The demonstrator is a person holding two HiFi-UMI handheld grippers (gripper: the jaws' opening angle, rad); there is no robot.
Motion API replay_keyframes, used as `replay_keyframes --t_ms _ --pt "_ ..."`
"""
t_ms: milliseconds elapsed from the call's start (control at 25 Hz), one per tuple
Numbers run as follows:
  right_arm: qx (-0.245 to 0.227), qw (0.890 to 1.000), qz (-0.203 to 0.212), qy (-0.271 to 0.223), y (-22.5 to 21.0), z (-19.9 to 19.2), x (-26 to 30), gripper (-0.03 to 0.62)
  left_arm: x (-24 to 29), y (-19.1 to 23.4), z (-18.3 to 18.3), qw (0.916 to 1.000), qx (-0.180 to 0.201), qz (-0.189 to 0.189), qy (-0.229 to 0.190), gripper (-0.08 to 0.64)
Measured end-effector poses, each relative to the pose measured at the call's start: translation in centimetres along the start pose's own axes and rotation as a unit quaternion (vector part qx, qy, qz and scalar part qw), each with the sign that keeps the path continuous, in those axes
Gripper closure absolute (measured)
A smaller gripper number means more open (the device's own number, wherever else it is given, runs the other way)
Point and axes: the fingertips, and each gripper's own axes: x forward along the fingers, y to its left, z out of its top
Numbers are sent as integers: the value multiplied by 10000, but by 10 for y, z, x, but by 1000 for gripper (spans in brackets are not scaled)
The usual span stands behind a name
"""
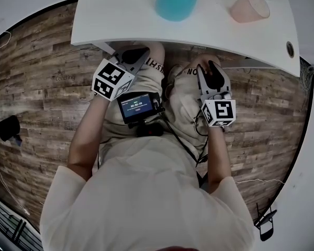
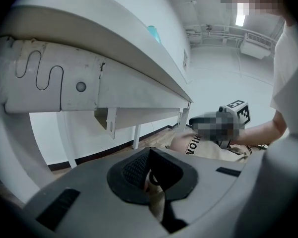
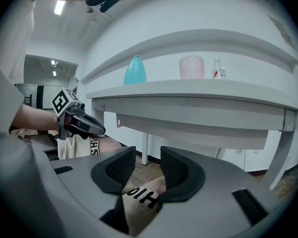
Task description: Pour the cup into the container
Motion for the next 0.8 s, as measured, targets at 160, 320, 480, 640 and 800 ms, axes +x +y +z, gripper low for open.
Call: replay_keyframes --t_ms 160,320,480,640,800 --pt "8 9999 -121 -56 0 3 -3 439 -2 0 2 10000 -50 41 -75 550" --pt "-33 9996 -265 -19 0 5 -6 439 -3 -2 2 9999 33 91 -50 549" --pt "26 9993 -364 24 -3 4 -10 439 -2 -4 2 9999 46 97 -40 550" --pt "30 9990 -450 7 1 3 -25 439 -6 -14 1 10000 27 61 -65 549" --pt "-12 9985 -543 14 7 -1 -39 439 -7 -27 -3 9997 219 55 6 551"
